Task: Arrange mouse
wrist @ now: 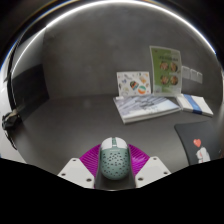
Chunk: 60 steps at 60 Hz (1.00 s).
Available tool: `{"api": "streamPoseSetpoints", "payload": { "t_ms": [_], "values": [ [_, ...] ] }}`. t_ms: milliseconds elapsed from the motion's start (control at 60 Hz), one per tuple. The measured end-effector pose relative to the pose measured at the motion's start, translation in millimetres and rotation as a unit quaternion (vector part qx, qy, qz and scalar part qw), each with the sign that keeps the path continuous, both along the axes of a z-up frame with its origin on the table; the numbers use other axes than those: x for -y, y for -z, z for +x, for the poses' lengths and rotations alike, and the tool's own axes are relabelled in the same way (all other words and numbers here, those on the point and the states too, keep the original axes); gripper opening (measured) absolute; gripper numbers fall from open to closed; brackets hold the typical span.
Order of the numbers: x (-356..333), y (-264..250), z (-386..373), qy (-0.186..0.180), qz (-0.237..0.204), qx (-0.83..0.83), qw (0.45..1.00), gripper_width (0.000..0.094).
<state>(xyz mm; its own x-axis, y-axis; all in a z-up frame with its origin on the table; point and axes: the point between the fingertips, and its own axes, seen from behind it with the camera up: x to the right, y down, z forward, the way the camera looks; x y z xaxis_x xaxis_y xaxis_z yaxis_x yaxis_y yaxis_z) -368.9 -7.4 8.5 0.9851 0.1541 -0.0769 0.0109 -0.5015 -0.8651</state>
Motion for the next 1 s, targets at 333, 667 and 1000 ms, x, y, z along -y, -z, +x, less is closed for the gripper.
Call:
{"api": "streamPoseSetpoints", "payload": {
  "t_ms": [333, 667, 1000],
  "values": [
    [13, -207, 192, 0.149, 0.164, 0.114, 0.969, 0.0397],
    [3, -11, 350, 0.156, 0.007, 0.065, 0.986, 0.0400],
    [16, -2, 344, 0.062, 0.000, 0.012, 0.998, 0.0895]
  ]
}}
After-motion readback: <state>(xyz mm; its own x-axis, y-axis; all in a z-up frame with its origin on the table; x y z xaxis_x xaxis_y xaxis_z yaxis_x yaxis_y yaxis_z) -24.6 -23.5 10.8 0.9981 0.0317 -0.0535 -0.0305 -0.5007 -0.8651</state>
